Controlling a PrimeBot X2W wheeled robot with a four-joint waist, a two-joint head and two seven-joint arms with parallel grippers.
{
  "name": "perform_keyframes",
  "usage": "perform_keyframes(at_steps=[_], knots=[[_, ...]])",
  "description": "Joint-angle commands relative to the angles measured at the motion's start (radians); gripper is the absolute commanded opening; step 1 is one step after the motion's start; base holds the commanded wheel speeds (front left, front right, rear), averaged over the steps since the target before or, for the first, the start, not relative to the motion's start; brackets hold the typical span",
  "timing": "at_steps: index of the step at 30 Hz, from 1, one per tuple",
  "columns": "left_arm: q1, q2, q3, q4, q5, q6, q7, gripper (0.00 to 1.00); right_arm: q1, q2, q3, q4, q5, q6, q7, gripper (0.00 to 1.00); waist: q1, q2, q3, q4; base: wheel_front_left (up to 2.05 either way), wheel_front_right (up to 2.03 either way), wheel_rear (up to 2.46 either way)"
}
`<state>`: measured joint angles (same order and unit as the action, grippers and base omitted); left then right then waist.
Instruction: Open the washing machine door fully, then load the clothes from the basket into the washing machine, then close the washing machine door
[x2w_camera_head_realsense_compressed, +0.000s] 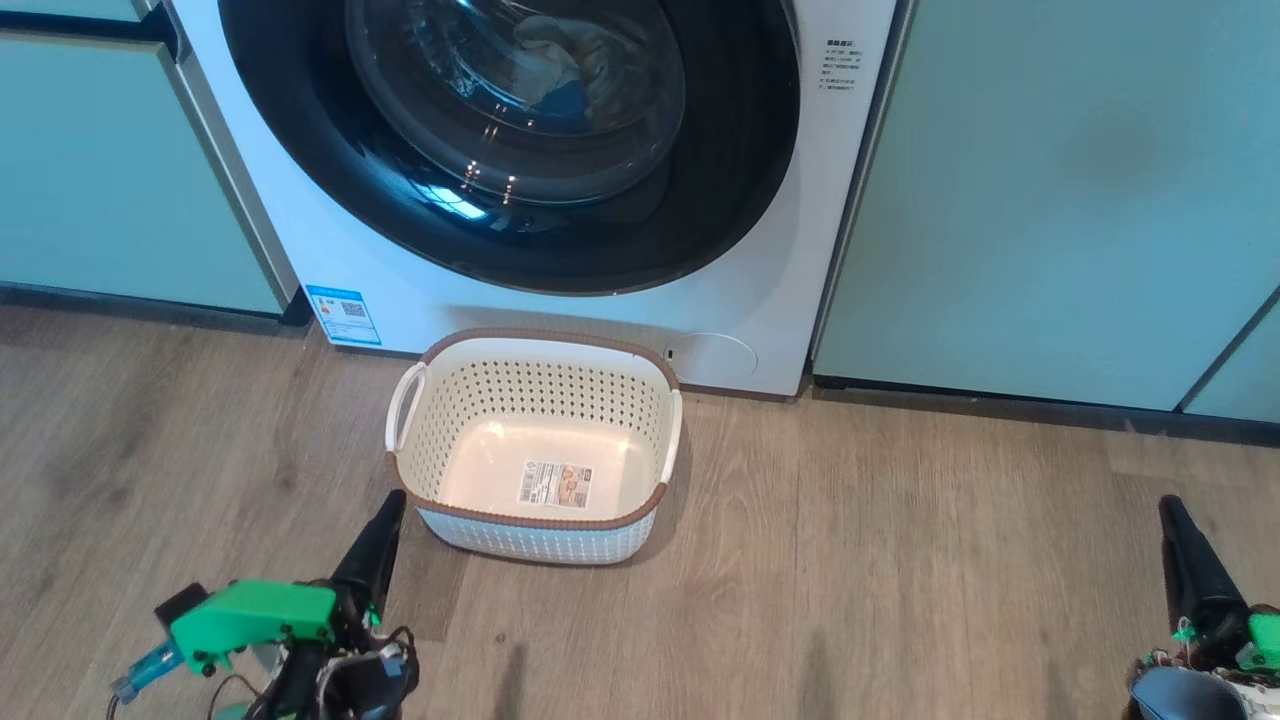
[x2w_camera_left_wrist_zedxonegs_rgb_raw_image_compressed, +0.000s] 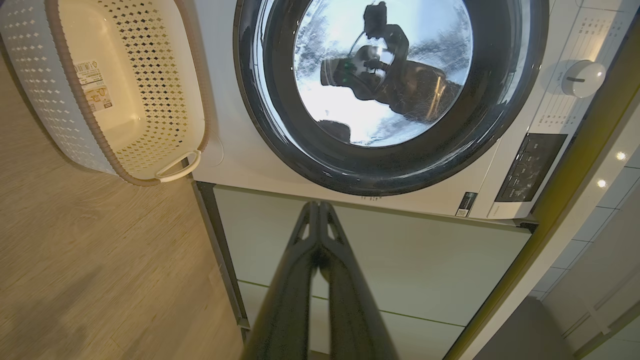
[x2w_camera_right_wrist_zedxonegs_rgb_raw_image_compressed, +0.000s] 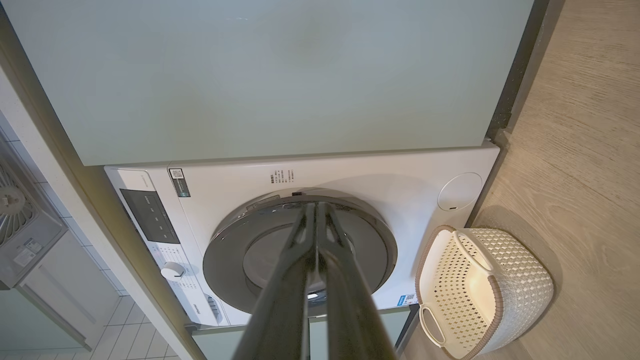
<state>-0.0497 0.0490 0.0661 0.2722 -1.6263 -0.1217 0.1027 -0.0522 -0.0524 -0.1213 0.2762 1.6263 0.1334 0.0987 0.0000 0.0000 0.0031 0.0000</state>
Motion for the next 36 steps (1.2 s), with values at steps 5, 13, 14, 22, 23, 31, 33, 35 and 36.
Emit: perform_keyframes(at_steps=[5, 13, 14, 22, 23, 31, 33, 35, 36], knots=[[-0.058, 0.006, 0.042, -0.027, 0.013, -0.009, 0.006, 0.0, -0.055, -0.005, 0.017, -0.032, -0.01, -0.003, 0.007, 0.0, 0.0, 0.0, 0.0, 0.0, 0.0, 0.0, 0.0], [-0.058, 0.006, 0.043, -0.027, 0.014, -0.009, 0.006, 0.0, -0.055, -0.004, 0.015, -0.032, -0.011, -0.003, 0.008, 0.0, 0.0, 0.0, 0.0, 0.0, 0.0, 0.0, 0.0], [-0.058, 0.005, 0.043, -0.027, 0.014, -0.009, 0.006, 0.0, -0.055, -0.004, 0.015, -0.032, -0.011, -0.003, 0.008, 0.0, 0.0, 0.0, 0.0, 0.0, 0.0, 0.0, 0.0], [-0.058, 0.005, 0.043, -0.027, 0.014, -0.009, 0.007, 0.0, -0.055, -0.003, 0.014, -0.032, -0.012, -0.003, 0.009, 0.0, 0.0, 0.0, 0.0, 0.0, 0.0, 0.0, 0.0], [-0.058, 0.005, 0.043, -0.027, 0.014, -0.009, 0.007, 0.0, -0.055, -0.003, 0.014, -0.032, -0.012, -0.003, 0.009, 0.0, 0.0, 0.0, 0.0, 0.0, 0.0, 0.0, 0.0], [-0.058, 0.004, 0.044, -0.027, 0.015, -0.009, 0.008, 0.0, -0.055, -0.003, 0.013, -0.032, -0.013, -0.003, 0.01, 0.0, 0.0, 0.0, 0.0, 0.0, 0.0, 0.0, 0.0], [-0.058, 0.004, 0.044, -0.027, 0.015, -0.009, 0.008, 0.0, -0.055, -0.002, 0.013, -0.032, -0.013, -0.003, 0.01, 0.0, 0.0, 0.0, 0.0, 0.0, 0.0, 0.0, 0.0], [-0.058, 0.004, 0.044, -0.027, 0.015, -0.009, 0.008, 0.0, -0.055, -0.002, 0.013, -0.032, -0.013, -0.003, 0.01, 0.0, 0.0, 0.0, 0.0, 0.0, 0.0, 0.0, 0.0], [-0.058, 0.004, 0.044, -0.027, 0.015, -0.009, 0.008, 0.0, -0.055, -0.002, 0.013, -0.032, -0.013, -0.003, 0.01, 0.0, 0.0, 0.0, 0.0, 0.0, 0.0, 0.0, 0.0]])
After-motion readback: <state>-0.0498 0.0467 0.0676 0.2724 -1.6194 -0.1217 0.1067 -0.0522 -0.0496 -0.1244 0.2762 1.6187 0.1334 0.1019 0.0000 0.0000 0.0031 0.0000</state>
